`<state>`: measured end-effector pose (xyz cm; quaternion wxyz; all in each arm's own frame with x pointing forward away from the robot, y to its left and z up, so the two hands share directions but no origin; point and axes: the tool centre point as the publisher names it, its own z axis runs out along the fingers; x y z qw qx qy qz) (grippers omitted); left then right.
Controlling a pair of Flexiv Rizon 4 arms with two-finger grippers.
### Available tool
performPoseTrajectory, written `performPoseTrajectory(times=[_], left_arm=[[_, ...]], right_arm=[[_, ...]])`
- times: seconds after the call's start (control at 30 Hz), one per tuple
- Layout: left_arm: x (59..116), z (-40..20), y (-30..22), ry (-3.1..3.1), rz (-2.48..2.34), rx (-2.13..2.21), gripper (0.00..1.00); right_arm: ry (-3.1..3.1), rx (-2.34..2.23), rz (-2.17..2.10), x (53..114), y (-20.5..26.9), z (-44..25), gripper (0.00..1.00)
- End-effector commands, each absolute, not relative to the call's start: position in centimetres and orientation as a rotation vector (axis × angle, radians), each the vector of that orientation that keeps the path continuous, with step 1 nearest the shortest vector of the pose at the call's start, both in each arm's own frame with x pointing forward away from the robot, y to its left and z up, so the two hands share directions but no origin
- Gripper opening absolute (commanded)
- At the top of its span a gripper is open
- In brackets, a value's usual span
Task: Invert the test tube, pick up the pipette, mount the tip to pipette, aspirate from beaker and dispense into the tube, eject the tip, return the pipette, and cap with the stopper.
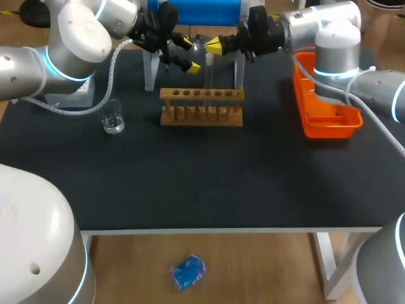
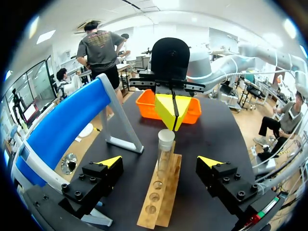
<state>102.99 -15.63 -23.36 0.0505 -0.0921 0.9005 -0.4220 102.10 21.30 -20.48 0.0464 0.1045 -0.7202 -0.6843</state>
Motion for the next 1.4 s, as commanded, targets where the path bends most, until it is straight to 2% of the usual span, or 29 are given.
performPoseTrajectory(times=[0.03,1.4], left_arm=[[103.1,-23.3,-15.6,2.748,-1.282,-0.281,1.00],[103.1,-23.3,-15.6,2.748,-1.282,-0.281,1.00]], right_arm=[[-2.182,0.326,-2.082,102.9,21.4,-21.0,0.00],[-2.137,0.256,-2.050,103.4,22.1,-22.6,0.00]])
